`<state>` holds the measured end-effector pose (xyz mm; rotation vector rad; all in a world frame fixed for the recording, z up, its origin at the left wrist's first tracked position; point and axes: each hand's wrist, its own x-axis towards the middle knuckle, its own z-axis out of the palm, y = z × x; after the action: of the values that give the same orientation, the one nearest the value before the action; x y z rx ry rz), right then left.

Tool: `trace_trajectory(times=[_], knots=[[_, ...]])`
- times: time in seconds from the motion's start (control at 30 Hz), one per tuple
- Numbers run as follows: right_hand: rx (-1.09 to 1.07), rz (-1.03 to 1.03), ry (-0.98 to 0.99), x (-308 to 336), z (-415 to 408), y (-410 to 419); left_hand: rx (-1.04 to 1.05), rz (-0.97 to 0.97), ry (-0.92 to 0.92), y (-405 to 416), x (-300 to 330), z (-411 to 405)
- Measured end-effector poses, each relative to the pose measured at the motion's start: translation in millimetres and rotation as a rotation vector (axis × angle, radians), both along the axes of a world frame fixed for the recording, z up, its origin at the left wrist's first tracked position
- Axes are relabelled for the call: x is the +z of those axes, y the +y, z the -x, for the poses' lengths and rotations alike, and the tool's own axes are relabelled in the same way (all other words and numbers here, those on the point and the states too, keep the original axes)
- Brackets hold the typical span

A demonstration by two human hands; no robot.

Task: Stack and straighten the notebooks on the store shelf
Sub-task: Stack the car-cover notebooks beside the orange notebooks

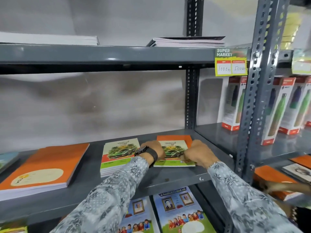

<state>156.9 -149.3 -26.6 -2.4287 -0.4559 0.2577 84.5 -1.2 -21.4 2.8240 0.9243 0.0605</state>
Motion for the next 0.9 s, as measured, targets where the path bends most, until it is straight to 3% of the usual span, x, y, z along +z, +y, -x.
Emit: trace_trajectory(times=[0.13,0.23,0.37,0.47,0.53,0.67,0.83,0.9], knots=[[-0.069,-0.177,0.140,0,-5,-4,0.102,0.163,-0.234,15,11,7],[-0.030,-0.343,0.285,7,4,1,0.089,0.525,-0.569,32,22,18],[-0.003,-0.513,0.175,21,23,35,0.116,0.745,-0.845,60,23,50],[0.071,-0.517,0.037,26,42,67,0.222,0.758,-0.975,90,20,80],[0.126,-0.535,0.091,25,54,87,0.293,0.762,-1.033,110,15,100],[0.146,-0.576,0.209,16,69,120,0.379,0.654,-0.993,131,1,127],[0.182,-0.400,0.039,1,81,143,0.367,0.298,-0.671,140,-9,146],[0.188,-0.322,-0.040,0,80,145,0.354,0.274,-0.565,140,-12,146]])
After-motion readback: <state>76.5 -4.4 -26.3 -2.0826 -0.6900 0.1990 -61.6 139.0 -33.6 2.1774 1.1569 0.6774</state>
